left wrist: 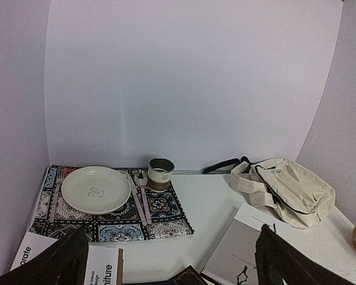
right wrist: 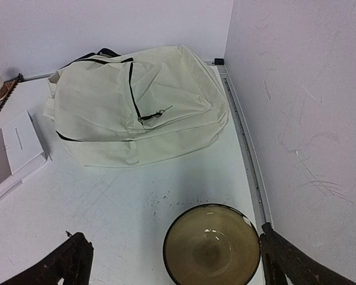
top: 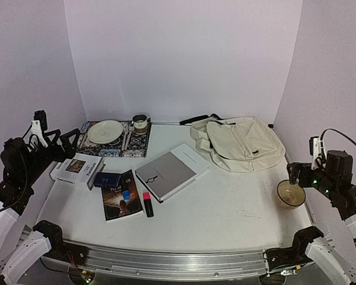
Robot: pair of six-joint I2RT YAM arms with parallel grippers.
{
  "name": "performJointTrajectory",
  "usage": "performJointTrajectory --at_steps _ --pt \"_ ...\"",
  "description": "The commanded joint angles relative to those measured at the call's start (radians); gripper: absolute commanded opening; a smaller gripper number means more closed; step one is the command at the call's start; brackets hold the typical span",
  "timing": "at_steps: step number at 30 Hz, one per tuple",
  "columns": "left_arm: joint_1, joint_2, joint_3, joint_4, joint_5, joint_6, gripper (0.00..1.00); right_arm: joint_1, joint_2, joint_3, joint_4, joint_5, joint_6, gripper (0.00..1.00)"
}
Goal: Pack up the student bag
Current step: Pick up the student bag from the corner of the board.
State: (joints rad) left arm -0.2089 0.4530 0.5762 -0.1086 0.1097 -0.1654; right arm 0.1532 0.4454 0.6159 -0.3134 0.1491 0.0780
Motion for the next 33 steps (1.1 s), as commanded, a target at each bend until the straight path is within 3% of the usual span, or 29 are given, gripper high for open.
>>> performJointTrajectory --at_steps 1,9,16,24,33 --pt "-0.002 0.008 0.044 0.046 -0.006 -0.008 1.00 0.003 0.029 0.034 0.026 -0.019 0.009 0.98" --pt "-0.003 0.022 0.043 0.049 0.033 -0.006 0.99 0.003 0.206 0.092 0.049 -0.119 0.127 0.98" --pt "-0.009 0.021 0.039 0.047 0.053 -0.007 0.99 0.002 0.542 0.180 0.140 -0.227 0.269 0.98" --pt "-0.024 0.032 0.036 0.049 0.071 0.004 0.99 0.003 0.857 0.214 0.339 -0.082 0.496 0.98" --pt "-0.024 0.079 0.037 0.052 0.084 0.016 0.99 0.003 1.182 0.369 0.396 0.010 0.629 0.98"
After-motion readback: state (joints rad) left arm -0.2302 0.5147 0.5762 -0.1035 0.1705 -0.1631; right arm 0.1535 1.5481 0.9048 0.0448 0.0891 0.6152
